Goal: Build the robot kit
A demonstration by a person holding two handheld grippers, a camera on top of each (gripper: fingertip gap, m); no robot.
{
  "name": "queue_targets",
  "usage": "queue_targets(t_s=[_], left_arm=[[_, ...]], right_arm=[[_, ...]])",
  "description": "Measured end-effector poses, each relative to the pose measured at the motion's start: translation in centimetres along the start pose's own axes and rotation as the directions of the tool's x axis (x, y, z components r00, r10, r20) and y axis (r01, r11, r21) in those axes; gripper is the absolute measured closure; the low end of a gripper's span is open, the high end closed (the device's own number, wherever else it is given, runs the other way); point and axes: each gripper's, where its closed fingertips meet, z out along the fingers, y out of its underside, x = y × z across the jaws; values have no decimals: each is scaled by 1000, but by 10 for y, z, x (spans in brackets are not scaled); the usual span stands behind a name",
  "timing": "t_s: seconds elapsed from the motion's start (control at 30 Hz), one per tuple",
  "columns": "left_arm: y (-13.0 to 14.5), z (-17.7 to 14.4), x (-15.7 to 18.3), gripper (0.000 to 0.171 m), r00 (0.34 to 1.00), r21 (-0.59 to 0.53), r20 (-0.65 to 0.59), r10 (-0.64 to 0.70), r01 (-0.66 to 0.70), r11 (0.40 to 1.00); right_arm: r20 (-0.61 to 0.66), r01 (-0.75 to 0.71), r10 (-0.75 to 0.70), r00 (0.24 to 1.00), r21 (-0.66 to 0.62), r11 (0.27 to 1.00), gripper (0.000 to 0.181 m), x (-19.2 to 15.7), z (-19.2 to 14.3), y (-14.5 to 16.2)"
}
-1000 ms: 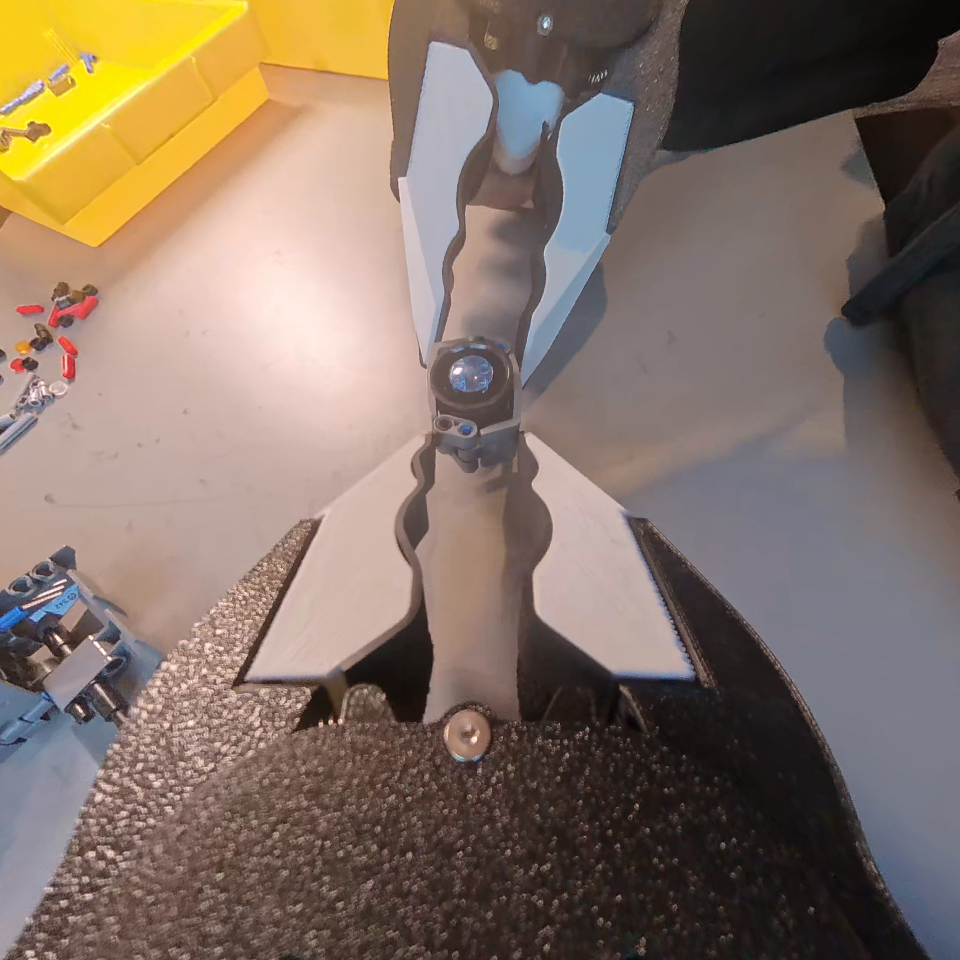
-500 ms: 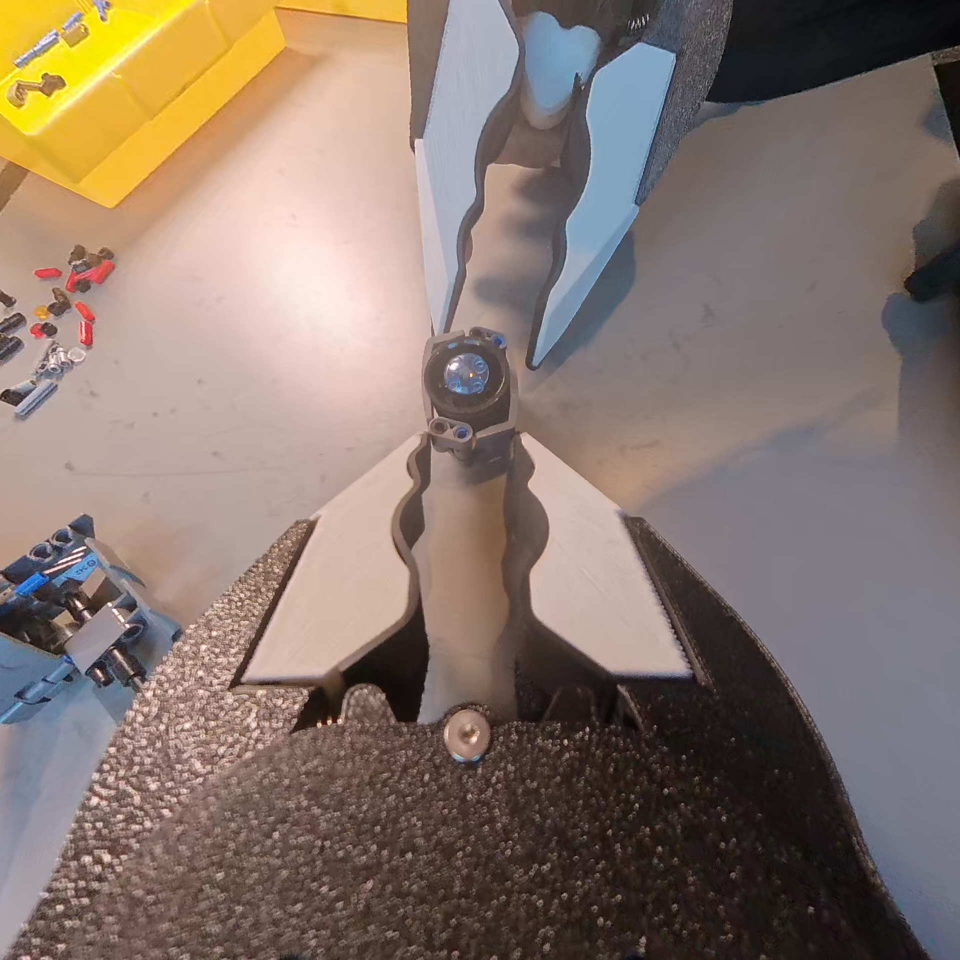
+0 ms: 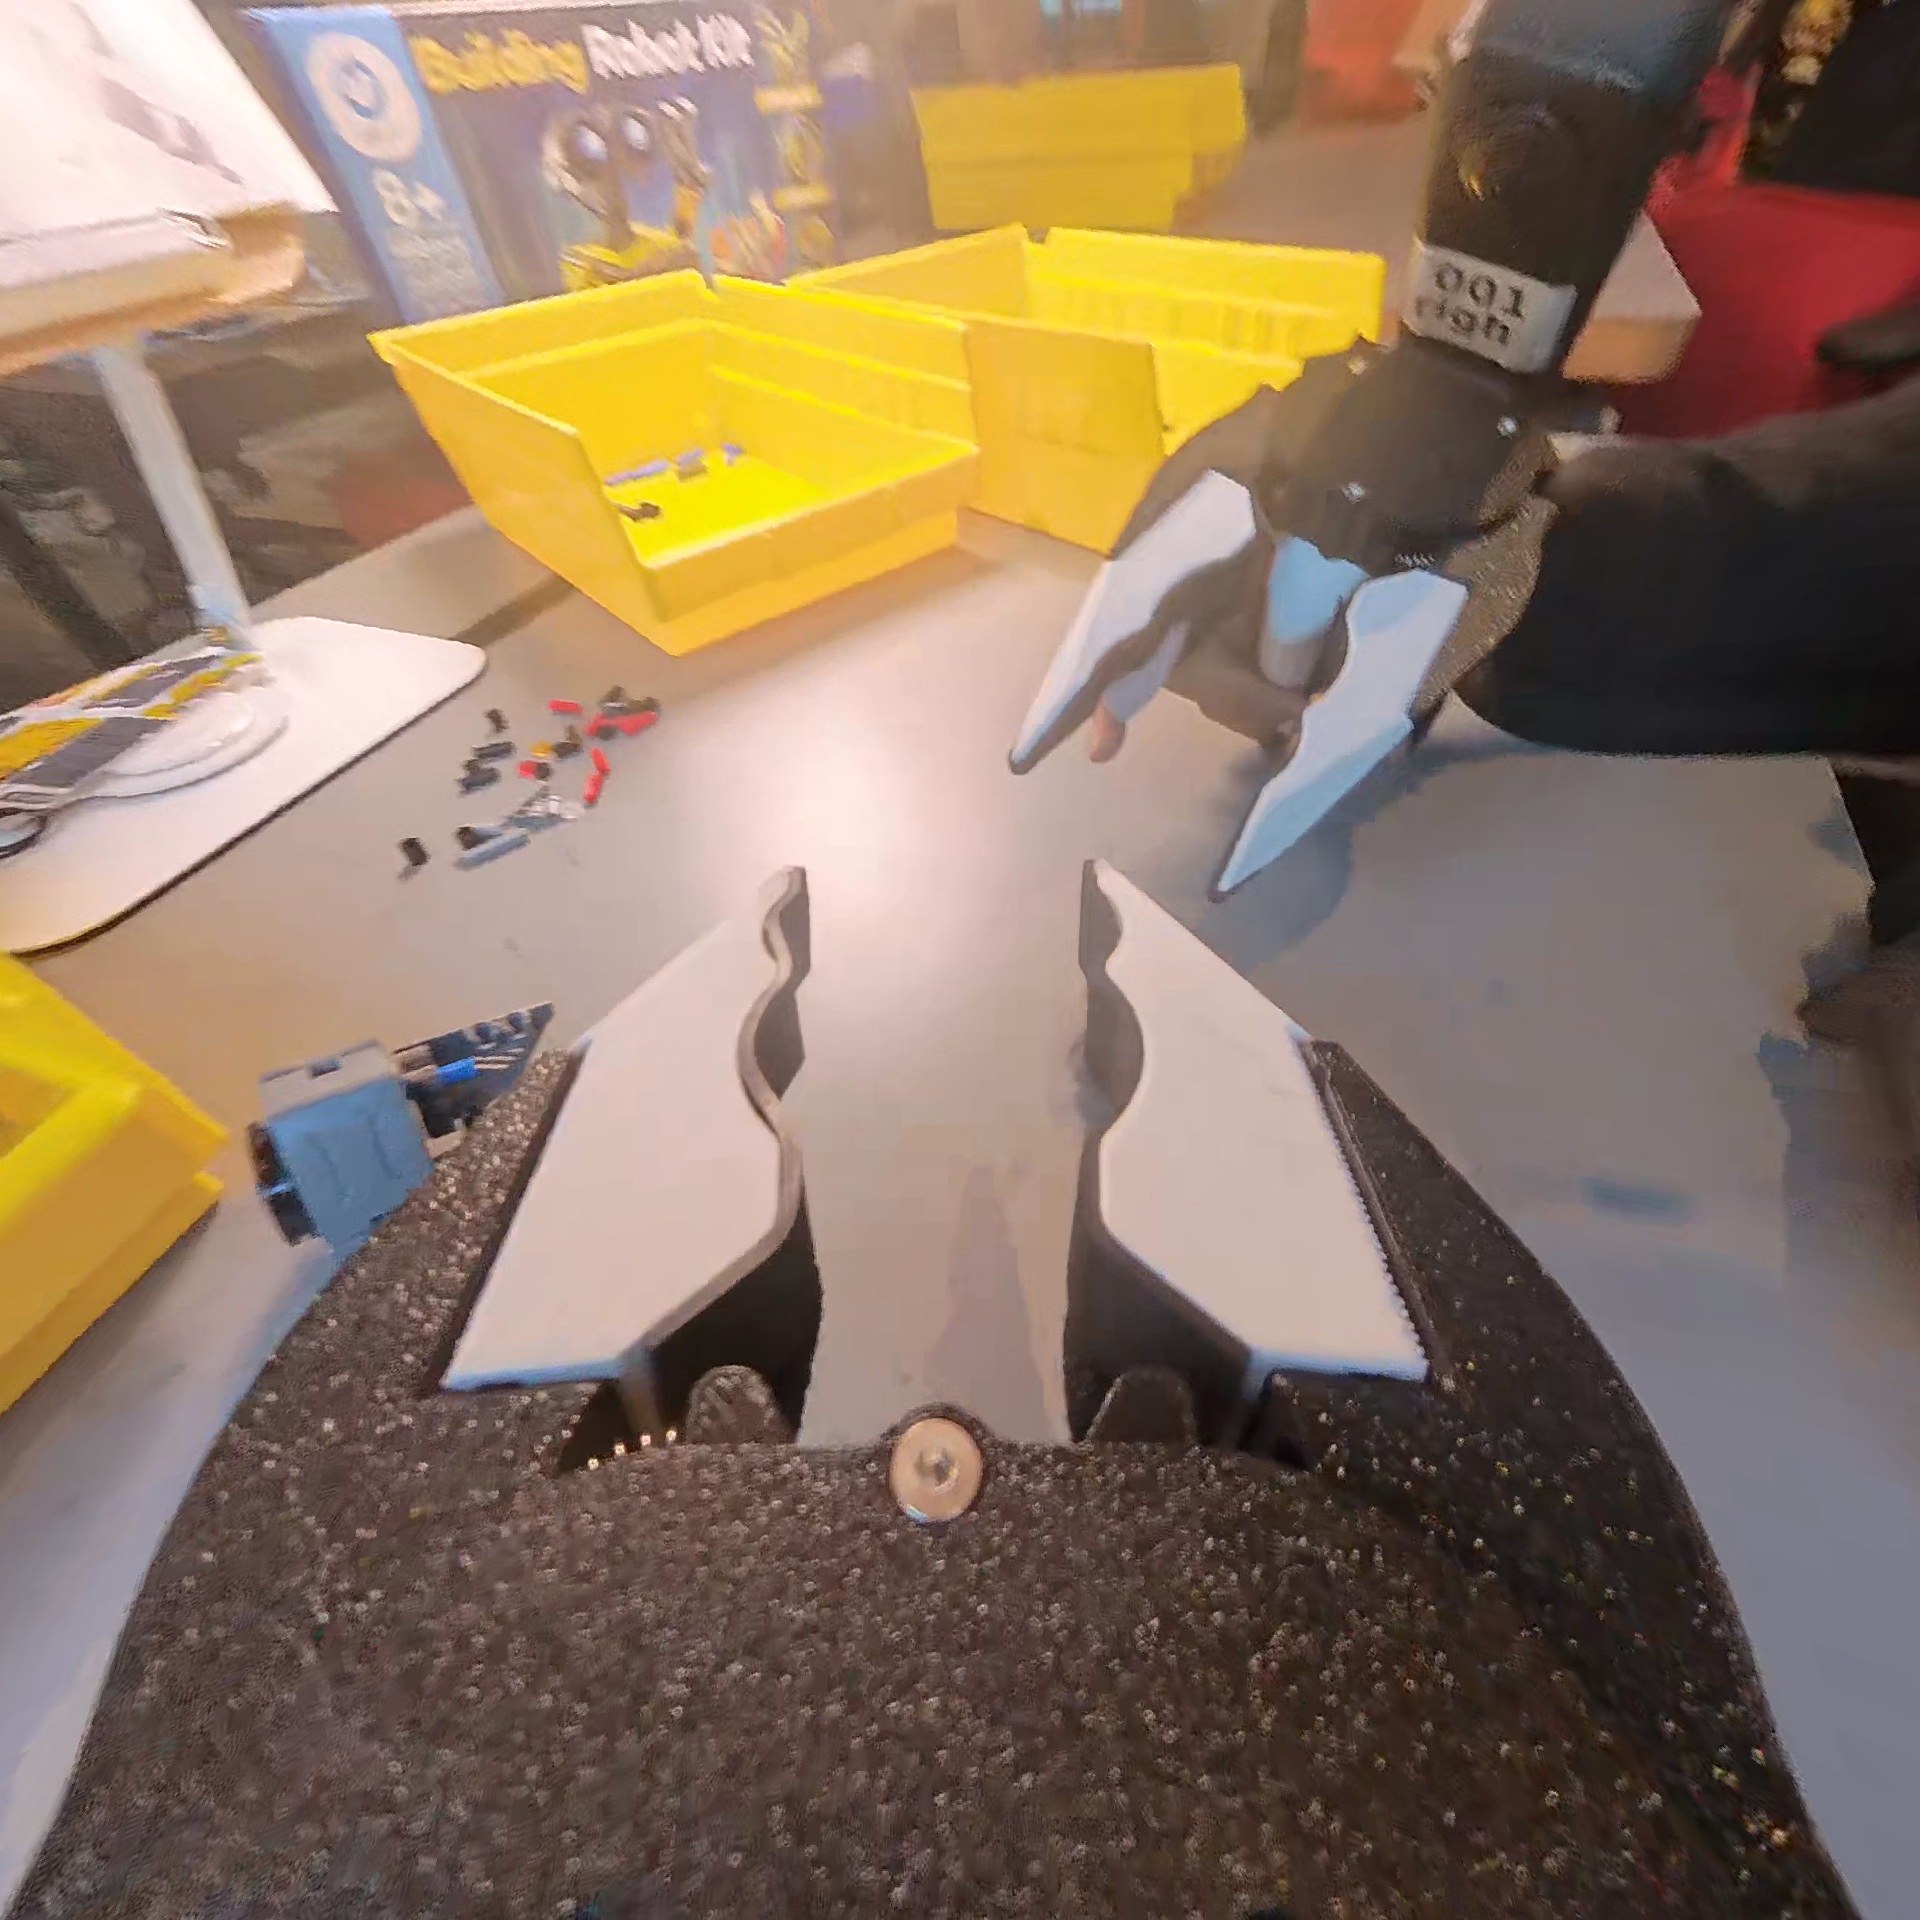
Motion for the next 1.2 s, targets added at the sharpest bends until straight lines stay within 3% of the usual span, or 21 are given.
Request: queue_targets(t_s=[0.2, 0.37, 0.73, 1.2], left_arm=[[-15, -21, -44, 107, 975, 128, 169, -142, 121, 984], [-17, -32, -64, 96, 947, 195, 245, -209, 163, 967], [-13, -37, -78, 98, 927, 225, 278, -252, 192, 955], [-6, -38, -90, 100, 906, 243, 304, -294, 224, 944]], right_arm=[[-113, -154, 182, 977, 220, 963, 116, 35, -19, -26], [-200, -189, 260, 945, 315, 930, 114, 60, -35, -31], [-266, -195, 302, 915, 364, 911, 112, 79, -46, -29], [-251, -242, 360, 899, 399, 884, 112, 88, -48, -26]])
